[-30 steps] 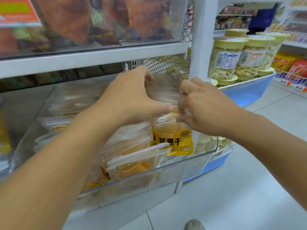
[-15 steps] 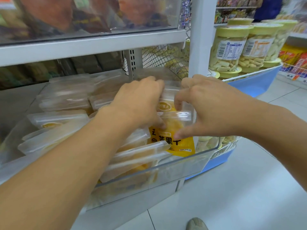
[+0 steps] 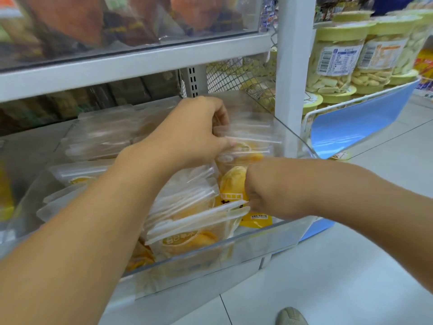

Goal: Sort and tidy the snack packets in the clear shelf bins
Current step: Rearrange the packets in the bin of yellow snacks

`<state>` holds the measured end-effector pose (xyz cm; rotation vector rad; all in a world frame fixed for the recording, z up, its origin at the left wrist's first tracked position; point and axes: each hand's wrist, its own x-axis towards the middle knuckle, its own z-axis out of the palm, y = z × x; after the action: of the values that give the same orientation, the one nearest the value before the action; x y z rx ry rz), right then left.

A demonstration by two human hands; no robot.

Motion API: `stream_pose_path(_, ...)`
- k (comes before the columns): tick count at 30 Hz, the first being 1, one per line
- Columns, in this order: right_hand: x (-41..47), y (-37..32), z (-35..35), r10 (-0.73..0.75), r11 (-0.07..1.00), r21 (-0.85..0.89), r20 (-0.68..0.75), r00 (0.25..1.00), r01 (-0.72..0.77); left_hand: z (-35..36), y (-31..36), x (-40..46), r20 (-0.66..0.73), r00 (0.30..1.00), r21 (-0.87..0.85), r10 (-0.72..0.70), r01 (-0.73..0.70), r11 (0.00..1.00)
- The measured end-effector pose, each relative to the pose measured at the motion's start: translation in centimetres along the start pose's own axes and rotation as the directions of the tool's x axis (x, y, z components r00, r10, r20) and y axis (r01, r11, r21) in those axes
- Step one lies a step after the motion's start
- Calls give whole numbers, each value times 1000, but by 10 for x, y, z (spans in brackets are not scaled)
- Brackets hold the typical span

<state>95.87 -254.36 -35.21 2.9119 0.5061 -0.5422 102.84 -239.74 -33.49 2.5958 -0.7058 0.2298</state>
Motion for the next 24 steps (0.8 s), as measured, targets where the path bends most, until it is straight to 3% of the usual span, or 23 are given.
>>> stream_pose_path(2,10,-5,0,76,996,57,-117,990,-69,-2,1,-2,-11,1000,46,-19,19,999)
stream_pose_path(4,18,-10,0,159,987,69,-200,967,-148,-5,1,-2,6,999,210,-46,44,977)
stream_pose_path(7,23,-10,-3,213,977,61,-323,922,-204,-9,-2,0,89,973,298,-212,177,938)
stream_pose_path(11,30,-3,-4,264,964,53,-320,910,-261,-10,-3,2,66,940,306,-334,300,904)
stream_pose_path(14,39,1,-7,311,949,130,-239,920,-287,-8,-5,5,39,943,322,-330,301,897)
stream_pose_path(17,36,2,-13,354,931,187,-244,903,-315,-9,-11,13,15,944,317,-329,308,897)
stream_pose_path(19,29,3,-18,346,937,166,-329,878,-307,-11,-19,19,64,945,302,-321,288,909)
stream_pose_path(22,20,1,-24,337,939,120,-489,805,-321,-16,-27,24,166,967,198,-194,160,967)
stream_pose_path(24,20,0,-24,327,942,131,-557,764,-309,-15,-29,25,109,987,68,-119,112,991)
